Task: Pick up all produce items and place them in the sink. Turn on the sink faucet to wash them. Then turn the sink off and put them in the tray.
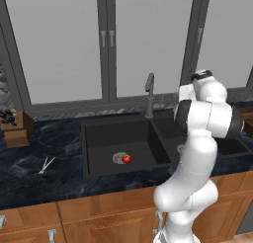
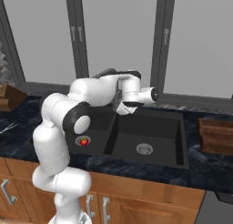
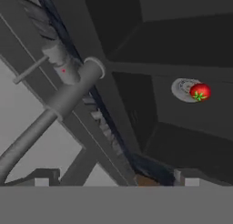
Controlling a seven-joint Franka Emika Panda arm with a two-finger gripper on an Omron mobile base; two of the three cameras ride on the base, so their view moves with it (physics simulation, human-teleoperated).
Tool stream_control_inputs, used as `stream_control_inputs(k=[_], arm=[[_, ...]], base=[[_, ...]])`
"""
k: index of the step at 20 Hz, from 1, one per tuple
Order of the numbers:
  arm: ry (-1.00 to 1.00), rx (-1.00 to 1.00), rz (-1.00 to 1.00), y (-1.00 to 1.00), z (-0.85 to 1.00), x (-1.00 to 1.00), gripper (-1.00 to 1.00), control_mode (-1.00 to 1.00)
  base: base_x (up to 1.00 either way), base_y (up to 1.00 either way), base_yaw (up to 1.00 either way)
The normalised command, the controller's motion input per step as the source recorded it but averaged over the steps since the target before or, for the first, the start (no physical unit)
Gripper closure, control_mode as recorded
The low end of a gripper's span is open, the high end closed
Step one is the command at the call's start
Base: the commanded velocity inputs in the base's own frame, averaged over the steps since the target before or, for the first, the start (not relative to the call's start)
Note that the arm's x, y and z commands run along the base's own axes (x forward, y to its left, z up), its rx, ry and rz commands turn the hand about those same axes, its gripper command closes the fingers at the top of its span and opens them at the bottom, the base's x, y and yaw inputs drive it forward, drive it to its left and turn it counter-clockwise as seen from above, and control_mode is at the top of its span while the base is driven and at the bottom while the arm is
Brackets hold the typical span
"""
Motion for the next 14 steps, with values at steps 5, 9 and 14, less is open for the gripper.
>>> stream_control_inputs(k=[5,9,14], arm=[[0.0,0.37,-0.1,-0.01,-0.25,0.61,-1.0,-1.0],[0.0,0.28,-0.1,0.0,-0.18,0.55,-1.0,-1.0],[0.06,0.08,0.0,-0.06,-0.02,0.08,-1.0,-1.0]], base=[[0.0,0.0,0.0],[0.0,0.0,0.0],[0.0,0.0,0.0]])
